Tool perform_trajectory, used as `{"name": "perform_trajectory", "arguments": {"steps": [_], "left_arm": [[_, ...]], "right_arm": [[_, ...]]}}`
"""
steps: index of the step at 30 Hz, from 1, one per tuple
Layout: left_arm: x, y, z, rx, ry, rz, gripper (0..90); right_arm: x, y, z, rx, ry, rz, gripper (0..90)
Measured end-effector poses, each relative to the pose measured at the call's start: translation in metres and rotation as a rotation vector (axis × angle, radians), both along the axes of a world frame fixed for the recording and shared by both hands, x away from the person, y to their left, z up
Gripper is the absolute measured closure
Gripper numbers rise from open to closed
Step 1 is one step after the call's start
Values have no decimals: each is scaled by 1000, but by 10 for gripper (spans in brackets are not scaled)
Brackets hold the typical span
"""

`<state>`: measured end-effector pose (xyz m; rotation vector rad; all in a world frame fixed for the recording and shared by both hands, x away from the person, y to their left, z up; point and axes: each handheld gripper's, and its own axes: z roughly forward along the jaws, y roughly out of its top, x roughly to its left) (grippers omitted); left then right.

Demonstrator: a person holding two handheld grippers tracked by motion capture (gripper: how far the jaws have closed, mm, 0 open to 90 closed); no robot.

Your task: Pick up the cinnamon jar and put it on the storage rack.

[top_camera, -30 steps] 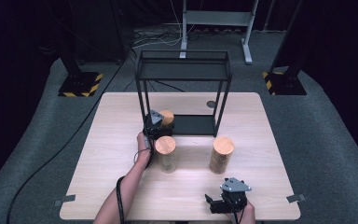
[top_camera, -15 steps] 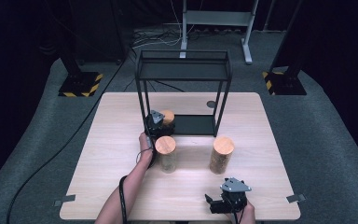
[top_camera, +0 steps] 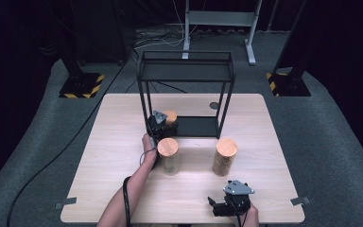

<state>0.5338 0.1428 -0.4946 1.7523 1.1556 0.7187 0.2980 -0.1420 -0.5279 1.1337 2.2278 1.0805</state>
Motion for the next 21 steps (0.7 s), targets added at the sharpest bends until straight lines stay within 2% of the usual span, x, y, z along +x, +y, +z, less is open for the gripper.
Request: {"name": "perform_trajectory", "arguments": {"steps": [9,14,21], "left_arm": [[-2,-3,1,18,-4,21,240],[-6,-9,4,54,-7,4,115],[-12,-8,6,82,-12,-18,42]], "right_arm": [[0,0,0,-1,-1,1,13],[0,0,0,1,-1,0,13],[0,0,0,1,-4,-2,13]]}}
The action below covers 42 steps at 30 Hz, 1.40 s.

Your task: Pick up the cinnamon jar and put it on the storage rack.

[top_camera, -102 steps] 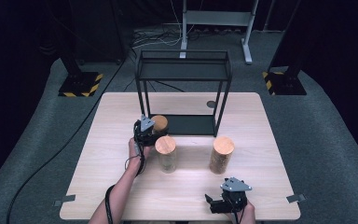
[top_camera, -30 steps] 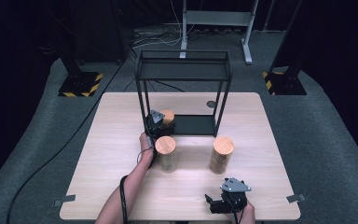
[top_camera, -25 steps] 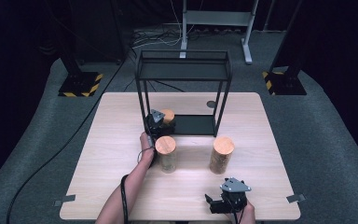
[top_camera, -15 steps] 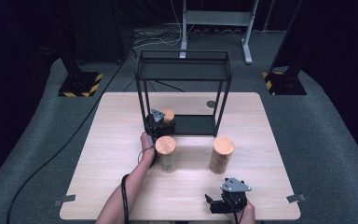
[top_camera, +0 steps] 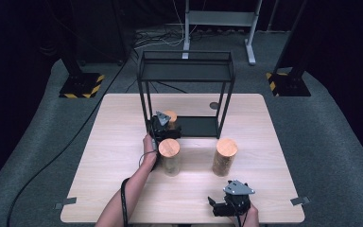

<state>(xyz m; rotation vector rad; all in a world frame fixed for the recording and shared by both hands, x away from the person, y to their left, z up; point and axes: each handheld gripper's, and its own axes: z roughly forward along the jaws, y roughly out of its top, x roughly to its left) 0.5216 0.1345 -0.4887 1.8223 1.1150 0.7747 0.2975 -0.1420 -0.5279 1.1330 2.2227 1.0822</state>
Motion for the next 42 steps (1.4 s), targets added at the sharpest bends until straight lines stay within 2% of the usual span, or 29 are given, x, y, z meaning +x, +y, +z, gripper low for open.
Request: {"name": "perform_trajectory", "arguments": {"steps": [7,8,9,12,13,17,21,37,42], "left_arm": [[-11,5,0,62,-29,-54,15],[-11,5,0,62,-29,-54,10],[-14,4,0,88,-41,-63,6],[-17,4,1,110,-48,-74,0],[-20,4,1,131,-63,-80,0],[-26,6,4,158,-75,-94,0],[-31,9,5,154,-83,-90,0],[-47,36,7,186,-113,-37,0],[-52,47,4,173,-107,-19,0]], "right_arm": [[0,0,0,-1,0,-1,13],[0,0,0,-1,0,-1,13],[0,0,0,-3,0,-1,13],[0,0,0,-4,0,-1,13],[0,0,0,-6,0,-2,13],[0,1,0,-8,0,-1,13],[0,1,0,-10,0,-1,13],[0,1,0,-10,-1,-2,13],[0,1,0,-10,0,-2,13]]}}
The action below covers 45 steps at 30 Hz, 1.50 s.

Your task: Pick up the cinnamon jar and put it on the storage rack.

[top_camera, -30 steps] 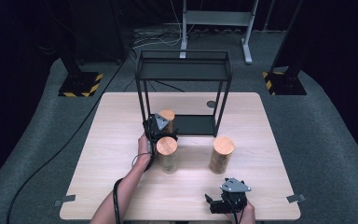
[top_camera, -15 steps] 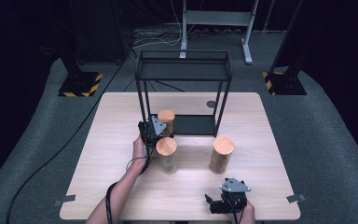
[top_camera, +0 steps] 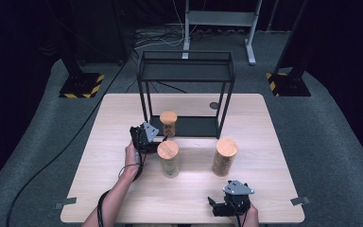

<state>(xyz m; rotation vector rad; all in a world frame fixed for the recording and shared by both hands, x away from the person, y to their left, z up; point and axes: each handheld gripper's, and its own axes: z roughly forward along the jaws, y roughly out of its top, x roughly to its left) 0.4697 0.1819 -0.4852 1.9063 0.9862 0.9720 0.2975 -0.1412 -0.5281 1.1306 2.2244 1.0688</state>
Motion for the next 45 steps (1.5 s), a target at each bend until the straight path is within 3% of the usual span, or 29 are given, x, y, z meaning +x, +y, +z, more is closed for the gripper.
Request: {"name": "perform_trajectory", "arguments": {"steps": [5,10,11,12,13,15,19,21,25,26,36,45], "left_arm": [[-5,15,-8,-38,33,26,0],[-14,36,-19,-113,120,46,0],[-14,36,-19,-113,120,46,0],[-16,44,-22,-143,159,49,0],[-16,44,-22,-143,159,49,0],[-22,55,-25,-183,206,55,0],[-28,66,-29,-200,242,70,0],[-35,76,-32,-229,286,77,0],[-41,84,-35,-244,313,81,0],[-44,89,-36,-260,337,81,0],[-63,106,-40,-277,403,86,1],[-76,121,-43,-281,416,131,5]], "right_arm": [[0,0,0,-3,0,1,13],[0,0,0,-3,4,2,13],[0,0,0,-3,4,2,13],[1,0,0,-3,4,3,13],[1,0,0,-3,5,2,13],[1,0,0,-4,5,2,13],[1,1,0,-5,6,2,13],[1,1,0,-6,5,0,13],[1,0,0,-4,7,0,13],[1,1,0,-5,8,1,13],[1,1,0,-8,11,0,13],[1,1,0,-8,11,3,13]]}}
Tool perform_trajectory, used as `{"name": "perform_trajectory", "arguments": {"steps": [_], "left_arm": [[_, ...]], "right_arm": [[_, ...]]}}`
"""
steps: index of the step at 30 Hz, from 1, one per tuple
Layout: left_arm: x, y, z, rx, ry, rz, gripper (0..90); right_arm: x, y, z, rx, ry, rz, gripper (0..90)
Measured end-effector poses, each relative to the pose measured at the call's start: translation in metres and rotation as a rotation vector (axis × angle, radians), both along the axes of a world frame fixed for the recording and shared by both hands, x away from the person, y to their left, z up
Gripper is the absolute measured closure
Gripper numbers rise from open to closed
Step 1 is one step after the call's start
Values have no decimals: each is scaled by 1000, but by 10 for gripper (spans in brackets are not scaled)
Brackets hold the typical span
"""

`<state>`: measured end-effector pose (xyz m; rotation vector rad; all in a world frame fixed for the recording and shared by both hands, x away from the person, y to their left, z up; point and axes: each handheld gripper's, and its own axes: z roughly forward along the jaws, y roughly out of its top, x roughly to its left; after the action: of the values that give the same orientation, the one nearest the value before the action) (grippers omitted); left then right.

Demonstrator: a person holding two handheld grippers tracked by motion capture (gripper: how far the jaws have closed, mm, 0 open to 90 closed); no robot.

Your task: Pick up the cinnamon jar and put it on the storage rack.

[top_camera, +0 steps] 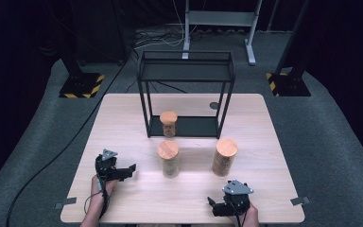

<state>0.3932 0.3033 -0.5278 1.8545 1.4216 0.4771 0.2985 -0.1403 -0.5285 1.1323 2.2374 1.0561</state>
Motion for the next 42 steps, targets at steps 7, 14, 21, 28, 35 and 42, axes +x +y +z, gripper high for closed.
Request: {"name": "perform_trajectory", "arguments": {"steps": [7,14,21,28,35,42], "left_arm": [[-8,7,0,5,0,18,7],[-16,18,0,28,2,64,6],[-18,20,-1,79,10,85,0],[-18,19,-2,143,16,90,0],[-18,19,-2,146,14,86,0],[-19,19,-2,153,10,86,0]], "right_arm": [[0,0,0,-1,-2,-3,13],[0,0,0,1,-3,-2,13],[-1,-1,0,5,-10,-6,13],[-1,-1,0,6,-12,-7,13],[-1,-1,0,5,-13,-6,13],[-2,-1,0,6,-14,-5,13]]}}
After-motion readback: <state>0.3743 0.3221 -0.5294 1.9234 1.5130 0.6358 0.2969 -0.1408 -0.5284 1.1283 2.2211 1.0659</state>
